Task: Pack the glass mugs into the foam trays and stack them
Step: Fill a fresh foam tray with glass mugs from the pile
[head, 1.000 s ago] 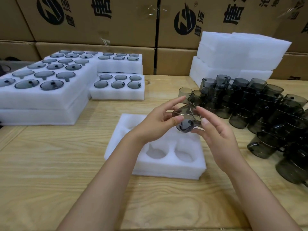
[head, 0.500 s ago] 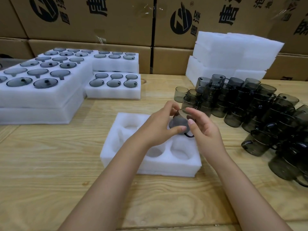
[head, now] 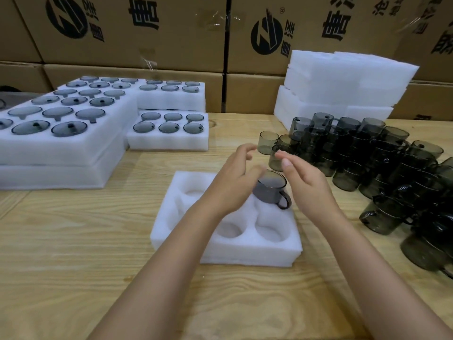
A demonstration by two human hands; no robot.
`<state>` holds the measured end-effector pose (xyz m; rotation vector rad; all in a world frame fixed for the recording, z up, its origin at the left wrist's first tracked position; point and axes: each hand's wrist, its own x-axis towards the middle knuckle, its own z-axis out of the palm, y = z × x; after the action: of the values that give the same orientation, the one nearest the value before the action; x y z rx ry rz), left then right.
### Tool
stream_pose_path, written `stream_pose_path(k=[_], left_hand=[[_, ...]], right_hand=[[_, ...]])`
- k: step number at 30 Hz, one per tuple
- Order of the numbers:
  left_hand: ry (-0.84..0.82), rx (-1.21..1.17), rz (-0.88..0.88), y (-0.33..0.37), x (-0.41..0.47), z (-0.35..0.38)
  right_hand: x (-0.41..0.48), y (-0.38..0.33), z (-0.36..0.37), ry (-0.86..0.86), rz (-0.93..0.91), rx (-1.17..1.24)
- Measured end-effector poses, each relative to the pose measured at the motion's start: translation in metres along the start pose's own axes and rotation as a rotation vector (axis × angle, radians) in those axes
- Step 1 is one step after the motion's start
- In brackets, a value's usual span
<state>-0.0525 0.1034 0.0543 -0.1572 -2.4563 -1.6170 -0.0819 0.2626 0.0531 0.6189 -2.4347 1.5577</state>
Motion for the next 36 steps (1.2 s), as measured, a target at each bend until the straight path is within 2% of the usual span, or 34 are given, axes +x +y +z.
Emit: stream_pose_path(k=[2,4,7,9,11,13,16,19,22,24,27,29,31,33,36], left_hand=[[0.078,0.104,0.064,0.013,0.008,0.005],[0.077,0.233,0.166,0.028,0.017,0.015],[-0.129,0.478,0.157,0.031,0.027,0.028],[-0.254,0.603,0.11,0.021,0.029,0.032],[-0.28,0.649,0.1,0.013,0.029,0.034],[-0.27,0.654,0.094,0.01,0.03,0.035],[-0.268,0.682,0.083,0.01,0.029,0.036],[-0.271,0.711,0.051,0.01,0.027,0.037],[-0.264,0.752,0.043,0.014,0.023,0.037],[-0.262,0.77,0.059,0.015,0.017,0.032],[-0.214,0.787,0.056,0.014,0.01,0.008],[-0.106,0.794,-0.015,0.009,0.008,-0.021],[-0.008,0.735,-0.14,-0.001,0.004,-0.052],[-0.019,0.526,-0.264,-0.016,-0.004,-0.074],[-0.047,0.333,-0.283,-0.033,-0.018,-0.081]], right_hand=[[0.015,-0.019,0.001,-0.177,-0.009,-0.194],[0.025,-0.035,0.009,-0.419,-0.036,-0.467],[0.025,-0.039,0.026,-0.557,0.058,-0.85],[0.021,-0.031,0.031,-0.656,0.17,-0.937],[0.018,-0.026,0.034,-0.686,0.217,-1.035],[0.019,-0.024,0.033,-0.694,0.174,-1.107],[0.017,-0.016,0.034,-0.675,0.169,-0.986],[0.012,-0.006,0.031,-0.62,0.166,-0.814],[0.014,0.0,0.038,-0.539,0.089,-0.952],[0.013,-0.002,0.041,-0.46,0.032,-0.962],[0.004,-0.006,0.029,-0.265,-0.009,-0.761],[-0.005,-0.005,0.015,-0.088,-0.004,-0.698],[-0.007,-0.002,-0.006,0.07,0.039,-0.774],[-0.009,0.003,-0.031,0.23,0.142,-0.883],[-0.013,0.013,-0.056,0.378,0.353,-1.055]])
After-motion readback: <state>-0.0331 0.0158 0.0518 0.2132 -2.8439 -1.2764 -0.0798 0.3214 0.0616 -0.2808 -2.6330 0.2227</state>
